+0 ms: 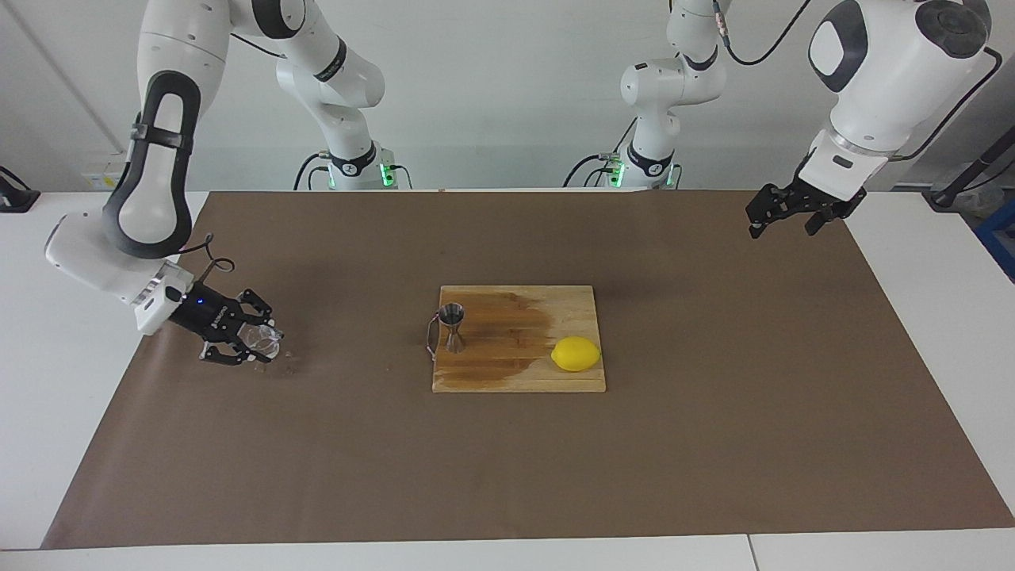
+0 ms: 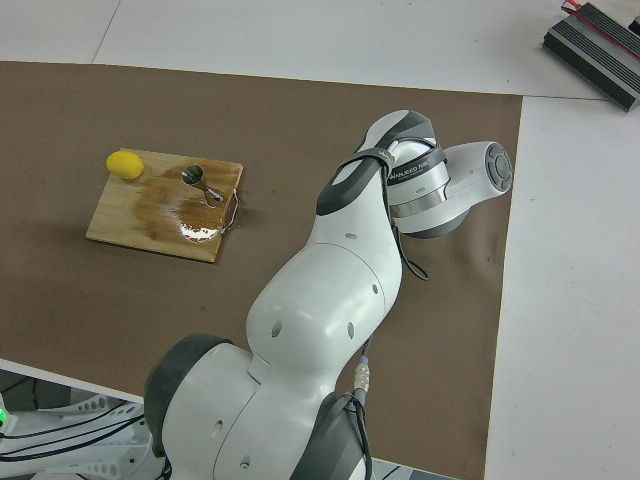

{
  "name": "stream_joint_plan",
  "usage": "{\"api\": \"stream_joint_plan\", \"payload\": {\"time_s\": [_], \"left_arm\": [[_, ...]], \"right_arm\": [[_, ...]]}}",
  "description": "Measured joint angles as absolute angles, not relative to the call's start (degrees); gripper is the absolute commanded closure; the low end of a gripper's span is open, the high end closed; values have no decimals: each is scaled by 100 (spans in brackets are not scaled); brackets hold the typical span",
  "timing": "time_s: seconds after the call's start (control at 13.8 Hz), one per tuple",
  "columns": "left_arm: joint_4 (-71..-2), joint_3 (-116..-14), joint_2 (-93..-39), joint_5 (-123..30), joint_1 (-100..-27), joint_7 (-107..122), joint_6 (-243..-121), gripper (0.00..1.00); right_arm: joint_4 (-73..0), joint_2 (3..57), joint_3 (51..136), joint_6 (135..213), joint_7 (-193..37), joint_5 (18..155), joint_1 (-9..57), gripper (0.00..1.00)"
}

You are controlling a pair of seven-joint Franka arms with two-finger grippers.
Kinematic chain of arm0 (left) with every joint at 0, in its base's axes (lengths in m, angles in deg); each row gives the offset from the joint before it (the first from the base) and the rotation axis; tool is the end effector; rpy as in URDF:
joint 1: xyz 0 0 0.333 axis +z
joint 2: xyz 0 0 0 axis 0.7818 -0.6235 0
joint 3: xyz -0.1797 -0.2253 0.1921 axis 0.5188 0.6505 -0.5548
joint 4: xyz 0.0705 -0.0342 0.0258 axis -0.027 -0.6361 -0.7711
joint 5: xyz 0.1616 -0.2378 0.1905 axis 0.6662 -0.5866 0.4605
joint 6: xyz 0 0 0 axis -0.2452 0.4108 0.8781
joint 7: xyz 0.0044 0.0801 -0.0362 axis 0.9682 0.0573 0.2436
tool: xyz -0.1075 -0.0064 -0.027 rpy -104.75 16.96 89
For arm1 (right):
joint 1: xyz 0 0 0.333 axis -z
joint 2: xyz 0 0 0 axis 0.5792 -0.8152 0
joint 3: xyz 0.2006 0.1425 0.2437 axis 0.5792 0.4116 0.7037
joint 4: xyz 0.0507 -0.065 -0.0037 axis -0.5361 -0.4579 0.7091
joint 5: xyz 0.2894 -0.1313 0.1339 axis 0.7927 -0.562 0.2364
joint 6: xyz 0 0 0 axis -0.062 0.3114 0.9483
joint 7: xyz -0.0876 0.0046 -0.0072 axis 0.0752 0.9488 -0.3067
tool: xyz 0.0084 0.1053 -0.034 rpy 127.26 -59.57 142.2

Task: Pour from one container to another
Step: 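Carry the glass back and lower it to the table with the right gripper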

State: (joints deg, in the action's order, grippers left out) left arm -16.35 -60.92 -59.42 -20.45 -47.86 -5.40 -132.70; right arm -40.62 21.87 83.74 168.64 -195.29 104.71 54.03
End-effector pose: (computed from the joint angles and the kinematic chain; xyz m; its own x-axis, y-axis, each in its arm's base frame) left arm 0.5196 -0.0276 0.6261 0.9980 -0.0215 -0.0599 -0.0222 -0.9997 -0.0101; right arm 0.5636 -0.1599 0.3456 0.1644 0.6974 0.6975 0.9768 -0.2137 -0.0166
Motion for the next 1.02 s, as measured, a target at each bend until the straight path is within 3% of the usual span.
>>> {"api": "stream_joint_plan", "payload": {"time_s": [0.73,1.02], "left_arm": [[-1635,-6092,-5941,-2045,-4786,-540,-13268,0],[-1635,-6092,-5941,-2045,-4786,-540,-13267,0]], "right_arm": [[-4128,1993,8388,16783,-20184,10903,5612,88],[-4171,1990,8401,16837,-20185,10904,5604,71]]}}
